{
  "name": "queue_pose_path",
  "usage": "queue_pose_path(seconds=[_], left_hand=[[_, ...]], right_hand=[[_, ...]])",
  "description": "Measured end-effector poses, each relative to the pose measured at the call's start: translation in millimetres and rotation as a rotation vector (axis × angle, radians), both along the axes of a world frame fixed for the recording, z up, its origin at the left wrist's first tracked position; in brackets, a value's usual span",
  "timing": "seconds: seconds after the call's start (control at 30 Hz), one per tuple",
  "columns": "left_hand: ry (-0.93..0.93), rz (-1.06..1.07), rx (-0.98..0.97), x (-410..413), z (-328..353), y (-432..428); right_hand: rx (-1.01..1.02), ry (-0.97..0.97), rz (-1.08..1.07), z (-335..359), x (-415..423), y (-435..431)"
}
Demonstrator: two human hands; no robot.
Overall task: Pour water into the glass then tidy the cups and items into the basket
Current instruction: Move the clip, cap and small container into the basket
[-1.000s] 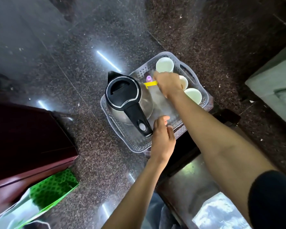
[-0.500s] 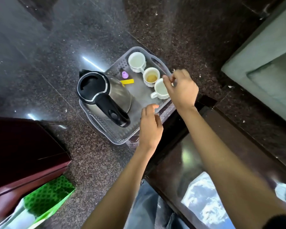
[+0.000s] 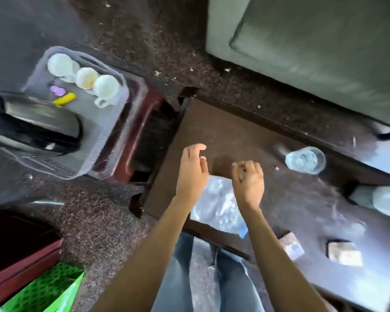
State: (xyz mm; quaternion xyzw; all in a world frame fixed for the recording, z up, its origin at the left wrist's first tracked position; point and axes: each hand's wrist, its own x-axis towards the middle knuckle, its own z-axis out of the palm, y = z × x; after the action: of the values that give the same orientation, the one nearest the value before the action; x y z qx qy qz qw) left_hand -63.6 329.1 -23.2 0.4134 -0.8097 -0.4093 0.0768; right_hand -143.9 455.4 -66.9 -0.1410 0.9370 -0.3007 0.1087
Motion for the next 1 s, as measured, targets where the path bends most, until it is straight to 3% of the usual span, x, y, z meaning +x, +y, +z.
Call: queue_pose_path(seconds=[0.2, 0.43, 0.57, 0.7, 0.83, 0.93, 1.0], left_hand=[[-0.055, -0.23, -0.022, -8.8, -23.9, 107.4], [-0.184, -0.441, 0.017, -5.5, -50.2, 206.7], [-0.233, -0.523, 0.042, -0.2, -65.8, 247.5], [-0.272, -0.539, 0.08, 4.4, -78.8, 276.2], [-0.299, -0.435, 0.184, 4.7, -92.2, 288.3], [-0.399, -0.193, 0.446, -4.3, -95.0, 293.5], [-0.418, -0.03, 0.721, -12.5, -92.5, 296.9]], right_hand=[[0.08, -0.09, 0.034, -17.0, 25.4, 134.8], [0.345, -0.164, 0.007, -35.0, 53.3, 255.1], [0.467, -0.299, -0.072, -49.0, 58.2, 295.0], [0.518, -0.421, 0.109, -62.2, 51.4, 307.6], [0.389, -0.41, 0.166, -79.0, 43.9, 305.9], [-0.062, -0.362, -0.085, -78.9, 37.8, 306.3], [-0.378, -0.513, -0.254, -74.4, 32.2, 311.2]])
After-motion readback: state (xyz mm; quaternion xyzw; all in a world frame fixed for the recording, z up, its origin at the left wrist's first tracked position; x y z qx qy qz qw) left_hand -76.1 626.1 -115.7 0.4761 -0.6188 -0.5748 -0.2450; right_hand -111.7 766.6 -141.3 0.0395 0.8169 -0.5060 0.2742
